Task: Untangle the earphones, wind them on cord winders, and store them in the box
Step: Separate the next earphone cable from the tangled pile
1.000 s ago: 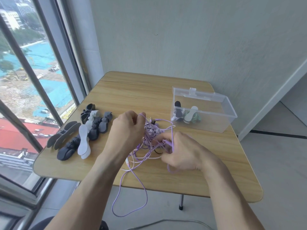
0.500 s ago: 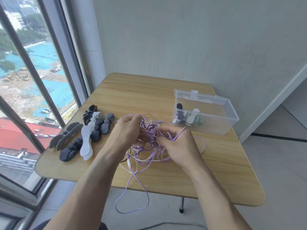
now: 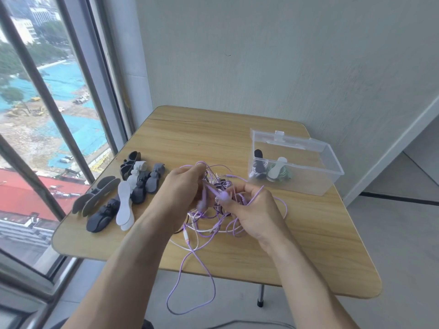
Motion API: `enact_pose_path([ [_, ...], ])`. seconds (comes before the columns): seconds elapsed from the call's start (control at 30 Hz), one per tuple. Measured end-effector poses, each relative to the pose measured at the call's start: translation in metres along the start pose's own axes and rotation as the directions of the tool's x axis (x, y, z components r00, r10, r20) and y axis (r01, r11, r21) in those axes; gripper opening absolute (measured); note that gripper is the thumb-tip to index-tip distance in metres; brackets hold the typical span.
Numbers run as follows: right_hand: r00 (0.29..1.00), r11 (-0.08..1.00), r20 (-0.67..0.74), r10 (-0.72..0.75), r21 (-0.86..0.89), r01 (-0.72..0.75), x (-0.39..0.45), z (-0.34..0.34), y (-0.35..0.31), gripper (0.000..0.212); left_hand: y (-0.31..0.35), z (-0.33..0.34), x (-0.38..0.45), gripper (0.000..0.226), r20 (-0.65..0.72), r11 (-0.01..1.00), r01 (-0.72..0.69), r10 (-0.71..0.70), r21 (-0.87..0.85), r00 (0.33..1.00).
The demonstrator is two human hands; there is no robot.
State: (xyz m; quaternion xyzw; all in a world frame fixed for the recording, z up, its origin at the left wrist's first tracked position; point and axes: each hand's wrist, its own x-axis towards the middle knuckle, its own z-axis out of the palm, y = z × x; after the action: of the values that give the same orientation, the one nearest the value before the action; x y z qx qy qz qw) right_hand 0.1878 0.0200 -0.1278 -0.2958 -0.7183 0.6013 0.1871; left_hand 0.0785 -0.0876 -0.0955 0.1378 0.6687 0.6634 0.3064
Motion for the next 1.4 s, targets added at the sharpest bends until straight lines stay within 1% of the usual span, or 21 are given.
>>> enact_pose_path([
  [0.07,0.999,0.999,-0.021,-0.024,-0.037,0.023,0.000,-0.001,-0.001,0.014,0.001,0.000,0.000,0.030,0.008,1.000,-0.006,0.006,0.023,1.000],
  [0.13,0.999,0.998,-0.041,-0.014,-0.054,0.012,0.002,-0.008,-0.003,0.008,0.003,-0.002,0.000,0.029,0.026,0.999,0.020,-0.019,-0.037,0.999],
  [0.2,0.998,0.999,-0.056,-0.006,-0.033,0.004,0.005,-0.018,-0.005,0.011,0.005,-0.006,0.000,0.029,0.031,0.995,0.038,-0.035,-0.087,0.999],
  [0.37,0.994,0.984,-0.106,-0.003,0.174,0.021,0.006,-0.050,-0.016,0.017,0.005,-0.012,0.003,0.030,-0.034,0.996,0.000,-0.003,-0.092,0.999],
  [0.43,0.995,0.958,-0.099,-0.004,0.285,0.032,0.005,-0.062,-0.020,0.017,0.004,-0.012,0.003,0.030,-0.017,0.987,-0.019,0.016,-0.157,1.000],
  [0.5,0.994,0.945,-0.101,-0.030,0.322,0.061,0.003,-0.070,-0.023,0.014,0.005,-0.013,0.004,0.029,0.025,0.968,-0.013,0.020,-0.250,0.999],
  [0.6,0.970,0.945,-0.236,-0.067,0.298,0.138,0.001,-0.082,-0.023,0.012,0.010,-0.017,0.002,0.028,0.090,0.929,0.028,0.006,-0.368,0.996],
  [0.67,0.944,0.962,-0.319,-0.085,0.219,0.161,-0.001,-0.097,-0.024,0.012,0.017,-0.022,-0.002,0.020,0.140,0.886,0.066,-0.001,-0.459,0.990],
  [0.73,0.937,0.985,-0.340,-0.079,0.118,0.126,-0.004,-0.116,-0.024,0.011,0.024,-0.026,-0.006,0.004,0.175,0.824,0.079,0.024,-0.561,0.984],
  [0.8,0.939,0.997,-0.340,-0.049,0.046,0.069,-0.009,-0.135,-0.022,0.012,0.023,-0.029,-0.005,0.006,0.137,0.787,0.054,0.039,-0.614,0.990],
  [0.83,0.940,0.999,-0.341,-0.026,0.016,0.033,-0.010,-0.143,-0.019,0.011,0.021,-0.030,-0.003,0.003,0.094,0.792,0.018,0.049,-0.611,0.994],
  [0.93,0.931,0.981,-0.351,0.099,-0.124,-0.151,-0.016,-0.161,-0.008,0.003,0.016,-0.031,0.003,0.013,-0.016,0.820,-0.077,0.082,-0.567,0.996],
  [0.97,0.918,0.953,-0.366,0.152,-0.192,-0.234,-0.019,-0.166,-0.005,0.013,0.015,-0.030,0.005,0.013,-0.032,0.819,-0.102,0.102,-0.565,0.994],
  [1.03,0.871,0.852,-0.425,0.245,-0.334,-0.403,-0.024,-0.176,0.000,0.049,0.015,-0.027,0.005,0.014,-0.053,0.847,-0.180,0.178,-0.500,0.983],
  [1.1,0.831,0.735,-0.489,0.266,-0.455,-0.503,-0.028,-0.180,0.000,0.079,0.014,-0.018,-0.001,0.017,-0.067,0.916,-0.300,0.293,-0.265,0.954],
  [1.17,0.828,0.622,-0.539,0.155,-0.598,-0.506,-0.029,-0.175,-0.003,0.085,0.012,-0.006,-0.010,0.018,0.014,0.920,-0.393,0.393,-0.018,0.920],
  [1.23,0.881,0.589,-0.472,-0.002,-0.713,-0.381,-0.031,-0.162,-0.009,0.092,0.012,0.010,-0.021,0.018,0.184,0.895,-0.435,0.413,0.101,0.892],
  [1.3,0.968,0.678,-0.229,-0.098,-0.728,-0.104,-0.037,-0.141,-0.017,0.105,0.013,0.026,-0.031,0.017,0.347,0.885,-0.446,0.379,0.134,0.858],
  [1.33,0.992,0.760,-0.049,-0.119,-0.648,0.059,-0.038,-0.131,-0.019,0.106,0.014,0.035,-0.036,0.015,0.405,0.889,-0.440,0.358,0.128,0.841],
  [1.37,0.980,0.844,0.126,-0.152,-0.500,0.195,-0.038,-0.118,-0.021,0.101,0.013,0.043,-0.041,0.012,0.440,0.895,-0.431,0.343,0.114,0.830],
  [1.4,0.938,0.912,0.278,-0.207,-0.291,0.288,-0.036,-0.110,-0.019,0.093,0.011,0.050,-0.045,0.012,0.450,0.902,-0.421,0.337,0.100,0.827],
])
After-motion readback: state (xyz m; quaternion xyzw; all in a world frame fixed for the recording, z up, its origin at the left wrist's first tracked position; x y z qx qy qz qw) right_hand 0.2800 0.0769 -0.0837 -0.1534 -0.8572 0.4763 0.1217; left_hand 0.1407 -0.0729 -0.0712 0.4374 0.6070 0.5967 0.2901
